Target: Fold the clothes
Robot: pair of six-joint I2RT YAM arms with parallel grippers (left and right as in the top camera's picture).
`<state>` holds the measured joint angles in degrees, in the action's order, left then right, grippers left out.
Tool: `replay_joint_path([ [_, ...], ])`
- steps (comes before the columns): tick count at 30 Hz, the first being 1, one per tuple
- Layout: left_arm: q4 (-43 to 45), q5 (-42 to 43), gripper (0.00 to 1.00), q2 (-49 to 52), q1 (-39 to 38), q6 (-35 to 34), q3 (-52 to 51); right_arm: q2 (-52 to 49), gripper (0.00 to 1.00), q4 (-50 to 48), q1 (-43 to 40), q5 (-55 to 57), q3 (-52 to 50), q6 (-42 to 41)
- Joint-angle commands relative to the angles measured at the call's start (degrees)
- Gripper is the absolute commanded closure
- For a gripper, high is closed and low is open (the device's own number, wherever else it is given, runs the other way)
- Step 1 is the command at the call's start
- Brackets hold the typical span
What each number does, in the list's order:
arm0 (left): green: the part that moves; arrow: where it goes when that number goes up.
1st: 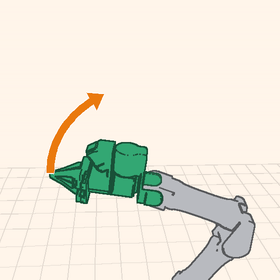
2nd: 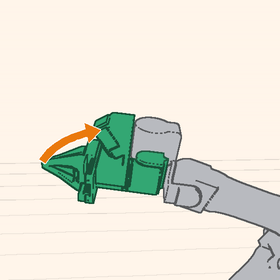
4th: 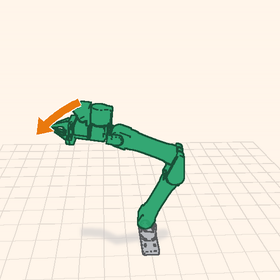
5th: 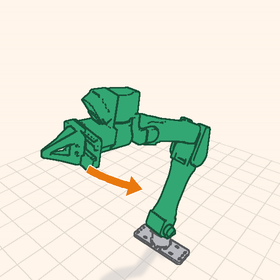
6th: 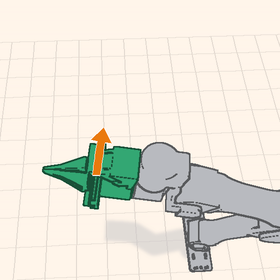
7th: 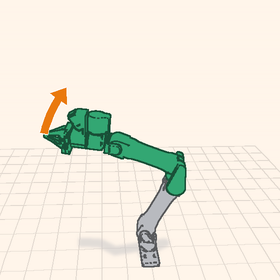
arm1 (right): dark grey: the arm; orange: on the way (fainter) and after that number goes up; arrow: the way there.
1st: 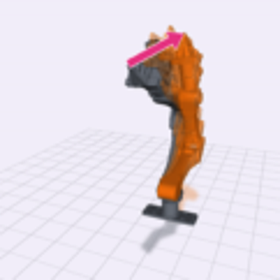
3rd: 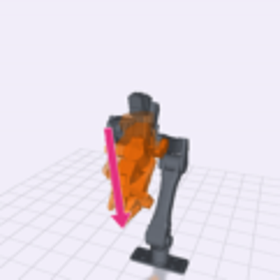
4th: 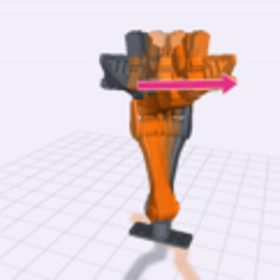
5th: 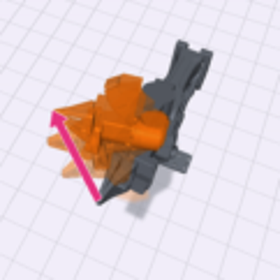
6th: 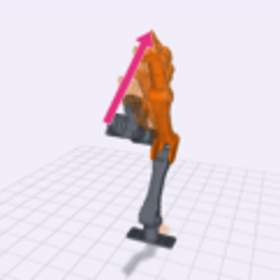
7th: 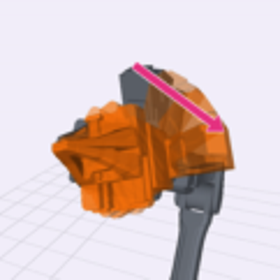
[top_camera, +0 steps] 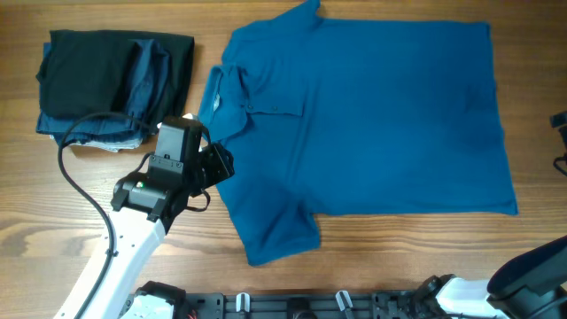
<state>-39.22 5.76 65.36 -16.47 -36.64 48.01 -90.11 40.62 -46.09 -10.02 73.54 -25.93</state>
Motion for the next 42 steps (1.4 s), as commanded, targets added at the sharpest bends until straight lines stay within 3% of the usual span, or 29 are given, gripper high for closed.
replay_joint_path([
  [1,0.2,-1.4,0.47,0.4,0.3,1.9,0.3,-0.3,0.0,-0.3,-0.3,-0.8,0.3,-5.5],
  [3,0.6,-1.4,0.46,0.4,0.3,1.9,0.3,-0.3,0.0,4.6,-0.3,-7.6,0.3,-6.3],
  [5,0.8,-1.4,0.44,0.4,0.3,1.9,0.3,-0.3,0.03,7.2,-0.2,-9.3,0.0,-1.1],
  [7,0.8,-1.4,0.43,0.4,0.3,1.9,0.3,-0.3,0.23,9.2,-0.2,-8.1,-0.7,3.1],
  [8,0.8,-1.4,0.42,0.4,0.3,1.9,0.3,-0.3,0.24,10.3,-0.2,-6.4,-1.3,2.9],
  [9,0.7,-1.4,0.42,0.4,0.3,1.9,0.3,-0.3,0.04,10.9,-0.2,-5.7,-1.7,2.8],
  [10,0.7,-1.4,0.42,0.4,0.3,1.9,0.3,-0.4,0.11,11.4,-0.2,-5.1,-2.3,2.8],
  [11,0.6,-1.4,0.42,0.4,0.3,2.0,0.3,-0.4,0.49,11.3,-0.2,-5.0,-2.9,3.1],
  [12,0.6,-1.4,0.42,0.4,0.3,2.0,0.3,-0.4,0.96,11.0,-0.1,-5.0,-3.9,3.4],
  [26,2.7,-3.9,0.41,3.5,0.3,1.9,0.3,-0.5,0.96,-2.8,0.4,-0.3,-19.0,3.0],
  [42,7.9,-3.9,0.43,7.8,0.3,1.7,0.3,-11.5,0.96,-5.3,1.3,6.8,-20.2,1.8],
])
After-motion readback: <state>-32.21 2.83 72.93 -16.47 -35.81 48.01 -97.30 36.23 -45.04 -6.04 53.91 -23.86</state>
